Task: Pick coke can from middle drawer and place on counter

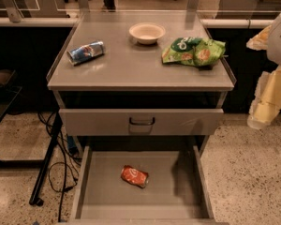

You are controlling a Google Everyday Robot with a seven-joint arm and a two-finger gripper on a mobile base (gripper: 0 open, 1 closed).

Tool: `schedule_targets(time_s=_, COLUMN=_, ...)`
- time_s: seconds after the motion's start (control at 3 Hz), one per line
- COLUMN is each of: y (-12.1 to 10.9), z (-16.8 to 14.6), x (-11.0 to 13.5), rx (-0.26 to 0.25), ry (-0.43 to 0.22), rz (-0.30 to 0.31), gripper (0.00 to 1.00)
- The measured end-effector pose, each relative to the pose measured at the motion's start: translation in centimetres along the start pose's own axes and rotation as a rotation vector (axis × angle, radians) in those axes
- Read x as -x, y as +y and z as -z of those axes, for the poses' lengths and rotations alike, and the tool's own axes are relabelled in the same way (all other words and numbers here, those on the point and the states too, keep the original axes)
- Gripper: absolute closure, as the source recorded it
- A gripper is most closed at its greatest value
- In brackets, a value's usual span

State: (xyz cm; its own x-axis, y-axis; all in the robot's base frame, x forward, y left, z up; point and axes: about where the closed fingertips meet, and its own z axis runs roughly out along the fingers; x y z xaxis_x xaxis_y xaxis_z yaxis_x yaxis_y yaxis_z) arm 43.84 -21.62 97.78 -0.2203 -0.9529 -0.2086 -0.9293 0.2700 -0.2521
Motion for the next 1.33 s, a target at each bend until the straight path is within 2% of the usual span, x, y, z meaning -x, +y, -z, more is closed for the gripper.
schedule_targets(time_s=0.33, y=-0.4, z=-0.5, x=0.1, rx=-0.009, ry=-0.010, rz=0.000, gripper=0.00)
schedule_targets(time_s=0.67, y=0.0, z=-4.0, x=-0.1, rx=0.037, ry=-0.066, rz=-0.033, gripper=0.00)
schedule_targets(time_s=1.0, y=1.6, z=-10.1, x=0.7, rx=0.106, ry=-0.188, rz=-0.078, gripper=0.00)
schedule_targets(time_s=1.33, y=3.4, z=-13.1, x=1.3, rx=0.140, ry=-0.245, rz=-0.112, gripper=0.00)
